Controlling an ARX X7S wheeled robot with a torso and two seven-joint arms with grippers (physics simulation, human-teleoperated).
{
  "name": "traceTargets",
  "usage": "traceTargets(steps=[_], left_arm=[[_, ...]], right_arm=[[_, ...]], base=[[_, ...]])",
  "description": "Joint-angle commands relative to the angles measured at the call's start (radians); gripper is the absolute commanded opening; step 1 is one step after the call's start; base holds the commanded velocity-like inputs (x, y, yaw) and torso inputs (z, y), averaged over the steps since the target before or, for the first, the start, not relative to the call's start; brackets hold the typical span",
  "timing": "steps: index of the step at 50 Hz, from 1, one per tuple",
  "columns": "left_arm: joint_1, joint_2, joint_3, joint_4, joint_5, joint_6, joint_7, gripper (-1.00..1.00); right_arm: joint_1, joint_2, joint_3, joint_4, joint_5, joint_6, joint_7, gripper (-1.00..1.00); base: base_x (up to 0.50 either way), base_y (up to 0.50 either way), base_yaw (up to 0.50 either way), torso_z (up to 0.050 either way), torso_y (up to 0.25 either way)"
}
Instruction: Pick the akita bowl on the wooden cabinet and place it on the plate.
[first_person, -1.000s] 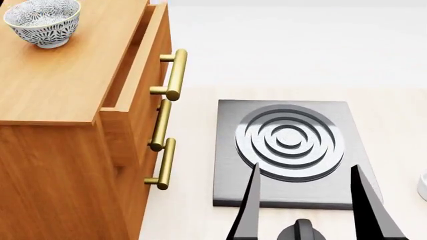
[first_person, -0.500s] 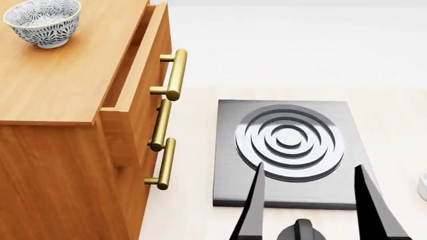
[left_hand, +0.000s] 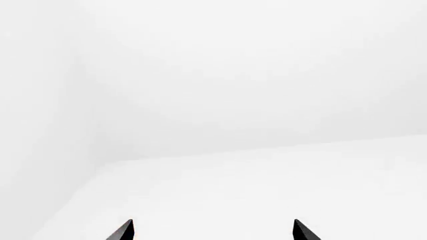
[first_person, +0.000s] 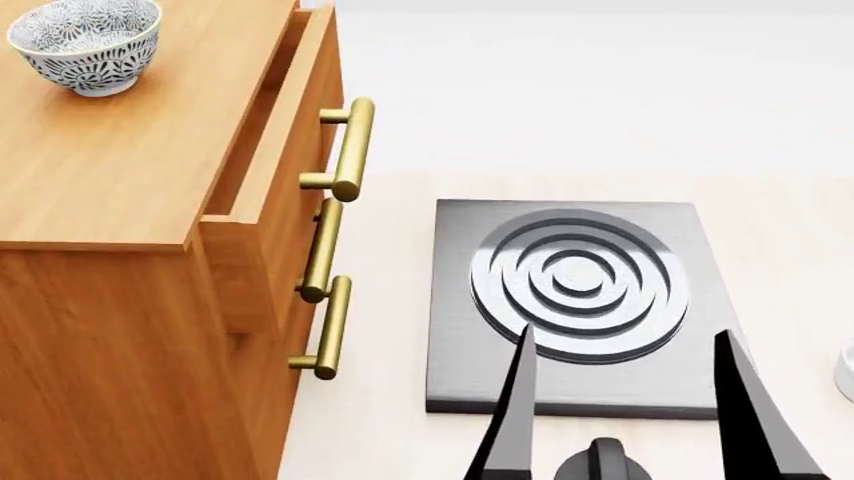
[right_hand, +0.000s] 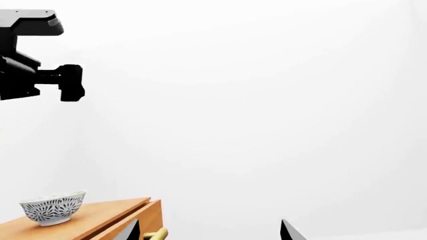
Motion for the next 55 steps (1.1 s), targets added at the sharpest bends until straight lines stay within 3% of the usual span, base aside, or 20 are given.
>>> traceTargets(steps=[1,7,12,29,40,55], left_arm=[[0.007,0.021,-0.110,-0.119,0.196,-0.010,0.039,1.00],[0.020,0.015,-0.167,-0.119,0.260,-0.055,0.048,1.00],[0.017,0.003,-0.125,-0.119,0.306,-0.131,0.080,1.00],[-0.010,-0.060,-0.138,-0.119,0.318,-0.249,-0.017,1.00],[-0.038,-0.076,-0.100,-0.119,0.308,-0.394,0.075,1.00],[-0.071,-0.066,-0.086,-0.119,0.311,-0.335,0.145,1.00]], right_arm=[[0.002,0.005,-0.001,0.003,0.002,-0.004,0.003,1.00],[0.001,0.007,-0.002,0.010,0.003,-0.011,0.002,1.00],[0.001,0.006,-0.005,0.018,0.003,-0.017,0.000,1.00],[0.004,0.008,-0.015,0.022,0.001,-0.020,0.002,1.00],[0.006,0.005,-0.025,0.028,0.002,-0.025,-0.001,1.00],[0.006,0.008,-0.032,0.031,0.003,-0.029,-0.001,1.00]], base=[[0.00,0.00,0.00,0.000,0.000],[0.00,0.00,0.00,0.000,0.000],[0.00,0.00,0.00,0.000,0.000],[0.00,0.00,0.00,0.000,0.000],[0.00,0.00,0.00,0.000,0.000],[0.00,0.00,0.00,0.000,0.000]])
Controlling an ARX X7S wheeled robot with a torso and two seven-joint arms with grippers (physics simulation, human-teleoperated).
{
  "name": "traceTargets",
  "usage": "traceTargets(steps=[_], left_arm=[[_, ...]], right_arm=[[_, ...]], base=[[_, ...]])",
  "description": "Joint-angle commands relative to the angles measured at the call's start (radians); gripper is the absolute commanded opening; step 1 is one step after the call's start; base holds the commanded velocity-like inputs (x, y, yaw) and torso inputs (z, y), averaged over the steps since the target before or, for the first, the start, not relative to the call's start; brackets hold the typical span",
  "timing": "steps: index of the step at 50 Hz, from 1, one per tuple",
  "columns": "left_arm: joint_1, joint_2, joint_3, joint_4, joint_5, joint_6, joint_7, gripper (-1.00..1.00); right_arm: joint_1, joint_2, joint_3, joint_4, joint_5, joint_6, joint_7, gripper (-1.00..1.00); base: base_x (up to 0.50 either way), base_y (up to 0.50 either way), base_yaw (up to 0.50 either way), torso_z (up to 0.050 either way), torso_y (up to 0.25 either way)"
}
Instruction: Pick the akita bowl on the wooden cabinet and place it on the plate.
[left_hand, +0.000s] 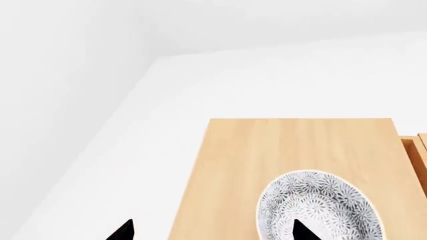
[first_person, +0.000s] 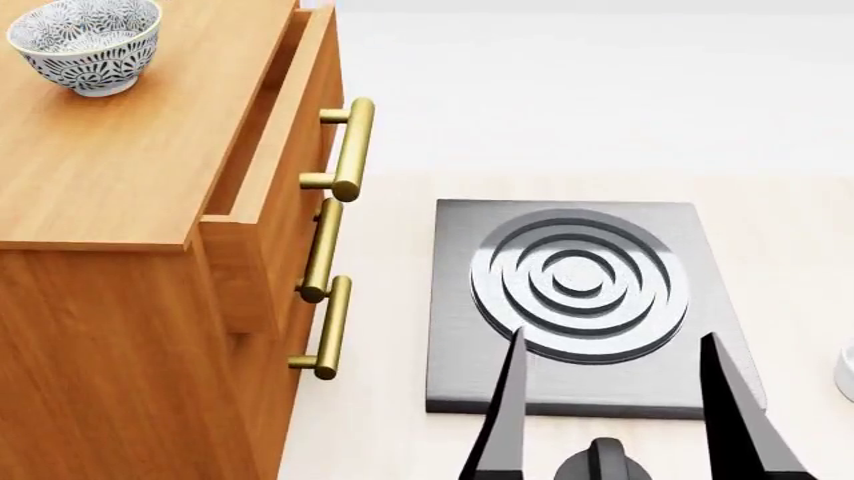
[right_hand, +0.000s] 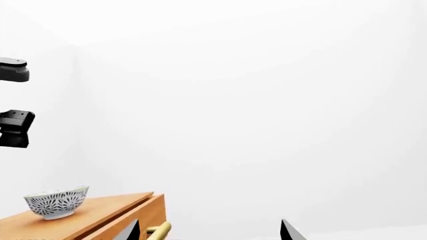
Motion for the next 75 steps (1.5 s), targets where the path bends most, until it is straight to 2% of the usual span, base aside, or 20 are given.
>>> traceTargets(steps=[1,20,38,47,49,51,53,58,63,64,65,67,73,74,75], left_arm=[[-0.024,0.004,0.008,0.000,-0.001,0.039,0.051,1.00],[0.006,0.024,0.052,0.000,0.003,0.112,0.136,1.00],[0.021,0.018,0.048,0.000,0.000,0.113,0.147,1.00],[0.027,0.012,0.012,0.000,-0.005,0.092,0.112,1.00],[0.031,0.008,-0.001,0.000,-0.008,0.045,0.103,1.00],[0.032,0.004,-0.022,0.000,-0.012,0.020,0.089,1.00],[0.036,-0.010,-0.089,0.000,-0.028,-0.048,0.026,1.00],[0.045,-0.020,-0.101,0.000,-0.011,-0.061,0.026,1.00],[0.058,-0.045,-0.195,0.000,-0.029,-0.036,-0.012,1.00],[0.062,-0.040,-0.169,0.000,-0.017,-0.041,0.030,1.00],[0.072,-0.024,-0.068,0.000,0.035,-0.029,0.078,1.00],[0.079,-0.020,-0.015,0.000,0.053,-0.039,0.058,1.00],[0.083,-0.027,-0.046,0.000,0.007,-0.004,0.056,1.00],[0.088,-0.017,0.000,0.000,0.033,0.000,0.060,-1.00],[0.089,-0.016,0.001,0.000,0.026,0.005,0.065,-1.00]], right_arm=[[0.000,0.003,-0.005,0.001,0.001,-0.003,0.000,1.00],[0.006,0.007,-0.009,0.000,0.001,-0.001,0.008,1.00],[0.010,0.007,-0.016,0.009,0.001,-0.006,0.007,1.00],[0.009,0.010,-0.013,0.013,0.007,-0.013,0.007,1.00],[0.009,0.011,-0.013,0.013,0.008,-0.014,0.007,1.00],[0.009,0.011,-0.014,0.014,0.007,-0.014,0.008,1.00],[0.009,0.012,-0.014,0.014,0.007,-0.014,0.008,1.00],[0.009,0.014,-0.014,0.013,0.007,-0.013,0.011,1.00],[0.009,0.014,-0.016,0.012,0.007,-0.014,0.013,1.00],[0.009,0.015,-0.016,0.011,0.006,-0.013,0.013,1.00],[0.010,0.014,-0.017,0.012,0.007,-0.013,0.013,1.00],[0.010,0.014,-0.018,0.013,0.006,-0.014,0.013,1.00],[0.010,0.014,-0.020,0.017,0.005,-0.016,0.013,1.00],[0.009,0.015,-0.020,0.016,0.004,-0.018,0.013,1.00],[0.009,0.015,-0.019,0.017,0.004,-0.019,0.013,1.00]], base=[[0.00,0.00,0.00,0.000,0.000],[0.00,0.00,0.00,0.000,0.000],[0.00,0.00,0.00,0.000,-0.051],[0.00,0.00,0.00,0.000,-0.250],[0.00,0.00,0.00,0.000,-0.250],[0.00,0.00,0.00,0.000,-0.250],[0.00,0.00,0.00,0.000,-0.096],[0.00,0.00,0.00,0.000,0.000],[0.00,0.00,0.00,0.000,0.000],[0.00,0.00,0.00,0.000,0.000],[0.00,0.00,0.00,0.000,0.000],[0.00,0.00,0.00,0.000,0.000],[0.00,0.00,0.00,0.000,0.000],[0.00,0.00,0.00,0.000,0.000],[0.00,0.00,0.00,0.000,0.000]])
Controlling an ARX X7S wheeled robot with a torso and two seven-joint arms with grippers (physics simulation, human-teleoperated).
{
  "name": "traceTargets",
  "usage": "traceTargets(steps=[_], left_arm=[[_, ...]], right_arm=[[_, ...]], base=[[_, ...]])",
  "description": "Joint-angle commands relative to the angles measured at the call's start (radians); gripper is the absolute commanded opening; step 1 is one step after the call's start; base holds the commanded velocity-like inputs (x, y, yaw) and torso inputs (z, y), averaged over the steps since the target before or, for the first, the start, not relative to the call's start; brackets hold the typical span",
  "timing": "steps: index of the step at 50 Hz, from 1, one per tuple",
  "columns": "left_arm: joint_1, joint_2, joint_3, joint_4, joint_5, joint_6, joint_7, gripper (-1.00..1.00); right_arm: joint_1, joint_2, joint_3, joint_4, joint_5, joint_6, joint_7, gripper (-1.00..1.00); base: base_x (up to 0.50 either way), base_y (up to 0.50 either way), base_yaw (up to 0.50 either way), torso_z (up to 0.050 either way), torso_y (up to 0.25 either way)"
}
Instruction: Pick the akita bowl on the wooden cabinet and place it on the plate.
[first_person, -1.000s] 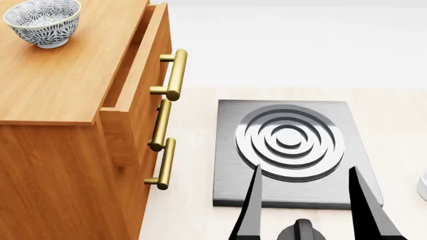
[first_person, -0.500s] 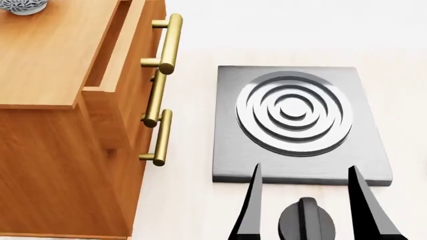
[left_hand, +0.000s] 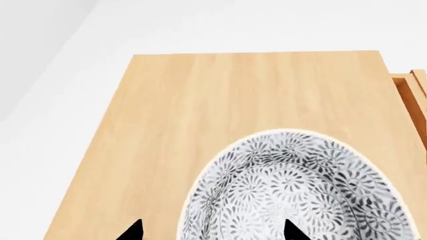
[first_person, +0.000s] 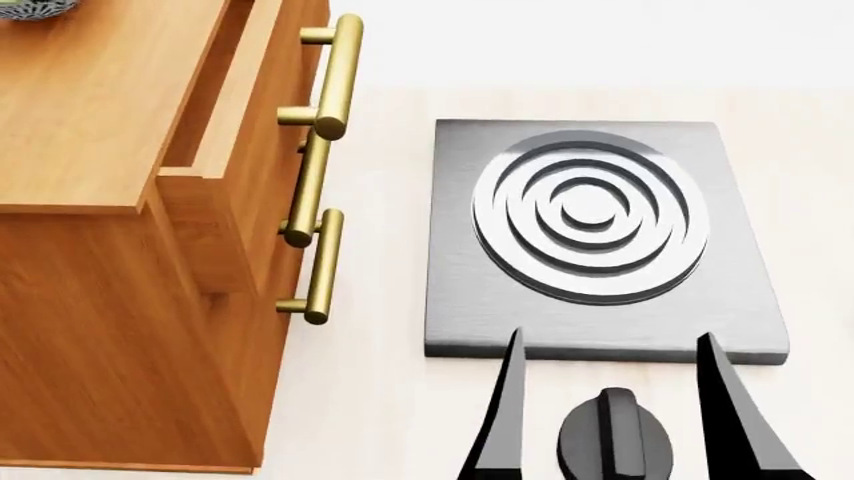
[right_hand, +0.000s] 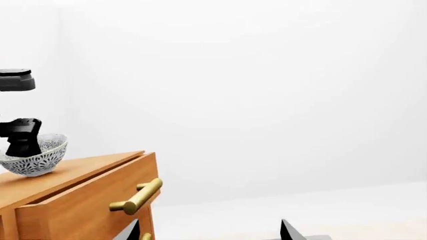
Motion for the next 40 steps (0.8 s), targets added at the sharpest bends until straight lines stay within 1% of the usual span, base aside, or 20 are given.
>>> traceTargets(steps=[1,18,26,33,40], left_arm=[[0.037,-0.001,0.099,-0.012,0.051,0.025,0.000,-1.00],[0.028,0.001,0.150,-0.012,0.037,0.056,0.003,-1.00],[0.003,0.031,0.194,-0.012,0.042,0.082,0.032,-1.00],[-0.004,0.044,0.220,-0.012,0.041,0.102,0.034,-1.00],[-0.014,0.062,0.257,-0.011,0.042,0.149,0.062,-1.00]], right_arm=[[-0.001,0.002,-0.002,0.002,-0.003,-0.004,0.002,1.00],[0.003,0.003,-0.004,0.004,0.001,-0.007,0.004,1.00],[0.002,0.007,-0.002,0.002,0.004,-0.010,0.008,1.00],[-0.003,0.010,0.000,0.001,0.004,-0.015,0.010,1.00],[-0.002,0.011,-0.002,0.000,0.002,-0.015,0.013,1.00]], base=[[0.00,0.00,0.00,0.000,0.000],[0.00,0.00,0.00,0.000,-0.001],[0.00,0.00,0.00,0.000,-0.001],[0.00,0.00,0.00,0.000,0.000],[0.00,0.00,0.00,0.000,0.000]])
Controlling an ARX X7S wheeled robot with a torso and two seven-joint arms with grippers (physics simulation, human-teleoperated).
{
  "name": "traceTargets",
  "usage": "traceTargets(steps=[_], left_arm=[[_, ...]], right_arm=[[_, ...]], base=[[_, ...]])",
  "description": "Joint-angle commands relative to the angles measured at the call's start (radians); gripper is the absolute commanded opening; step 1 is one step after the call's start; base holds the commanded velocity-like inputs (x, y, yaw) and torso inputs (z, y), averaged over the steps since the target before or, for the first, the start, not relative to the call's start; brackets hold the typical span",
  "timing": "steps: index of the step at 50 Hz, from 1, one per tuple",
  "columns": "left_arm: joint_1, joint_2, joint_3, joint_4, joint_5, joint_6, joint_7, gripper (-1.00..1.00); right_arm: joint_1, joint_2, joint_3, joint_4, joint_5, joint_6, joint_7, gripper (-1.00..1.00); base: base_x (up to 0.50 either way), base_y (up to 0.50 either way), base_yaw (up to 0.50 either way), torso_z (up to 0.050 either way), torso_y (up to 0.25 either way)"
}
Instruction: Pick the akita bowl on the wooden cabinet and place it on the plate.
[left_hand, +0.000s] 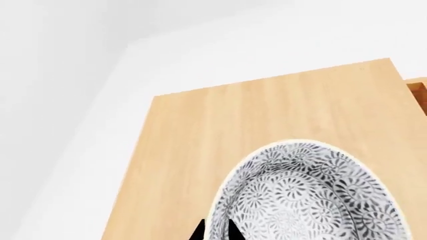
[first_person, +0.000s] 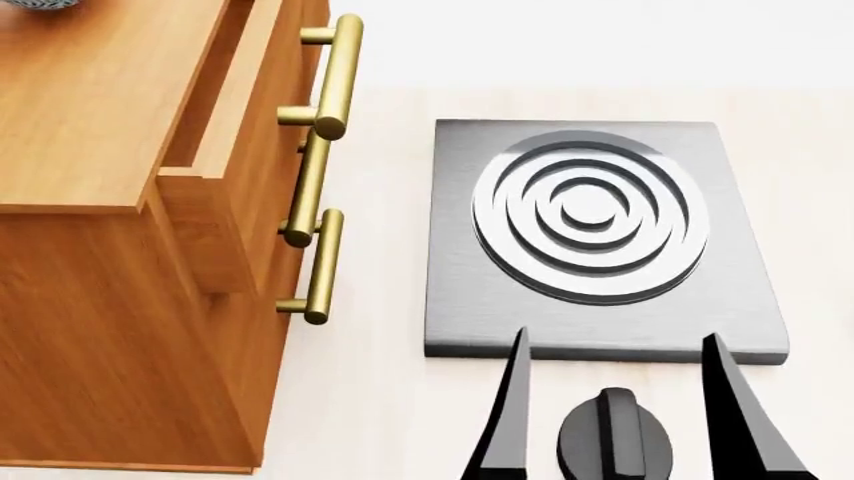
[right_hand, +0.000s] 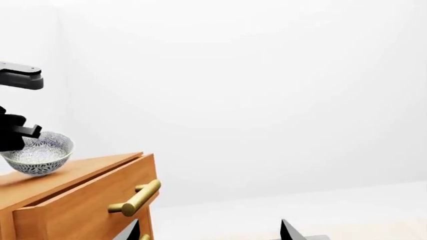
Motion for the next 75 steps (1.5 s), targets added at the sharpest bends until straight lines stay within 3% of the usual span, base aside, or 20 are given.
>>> traceTargets(steps=[1,17,25,29,36,52,63,69,71,75], left_arm=[[-0.017,0.021,0.068,0.000,0.022,0.053,0.018,-1.00],[-0.057,0.073,0.129,0.001,0.018,0.134,0.068,-1.00],[-0.097,0.077,0.282,0.029,-0.118,0.185,0.065,-1.00],[-0.053,0.030,0.315,0.289,-0.123,0.121,0.083,-1.00],[-0.005,-0.025,0.390,0.555,-0.102,0.049,0.112,-1.00],[0.065,-0.122,0.444,1.106,-0.135,0.071,0.178,-1.00],[0.083,-0.133,0.480,1.258,-0.137,0.052,0.183,-1.00],[0.108,-0.129,0.455,1.355,-0.155,0.024,0.166,-1.00],[0.129,-0.118,0.396,1.409,-0.198,0.002,0.169,-1.00],[0.157,-0.129,0.421,1.500,-0.202,-0.011,0.166,-1.00]], right_arm=[[-0.001,0.003,0.000,-0.002,-0.002,-0.002,0.005,1.00],[0.003,0.009,0.001,-0.008,0.001,0.000,0.012,1.00],[0.001,0.010,0.000,-0.007,0.001,-0.004,0.013,1.00],[0.002,0.011,0.000,-0.010,0.002,-0.002,0.018,1.00],[0.000,0.013,0.005,-0.010,0.007,-0.005,0.024,1.00],[-0.003,0.032,0.024,-0.038,0.018,-0.003,0.047,1.00],[-0.006,0.042,0.030,-0.056,0.019,-0.009,0.058,1.00],[-0.007,0.048,0.035,-0.061,0.026,-0.014,0.063,1.00],[-0.009,0.051,0.039,-0.062,0.029,-0.018,0.065,1.00],[-0.009,0.054,0.043,-0.064,0.032,-0.022,0.071,1.00]], base=[[0.00,0.00,0.00,0.000,0.000],[0.00,0.00,0.00,0.000,0.000],[0.00,0.00,0.00,0.000,0.000],[0.00,0.00,0.00,0.000,0.000],[0.00,0.00,0.00,0.000,0.000],[0.00,0.00,0.00,0.000,0.000],[0.00,0.00,0.00,0.000,0.000],[0.00,0.00,0.00,0.000,0.000],[0.00,0.00,0.00,0.000,0.000],[0.00,0.00,0.00,0.000,0.000]])
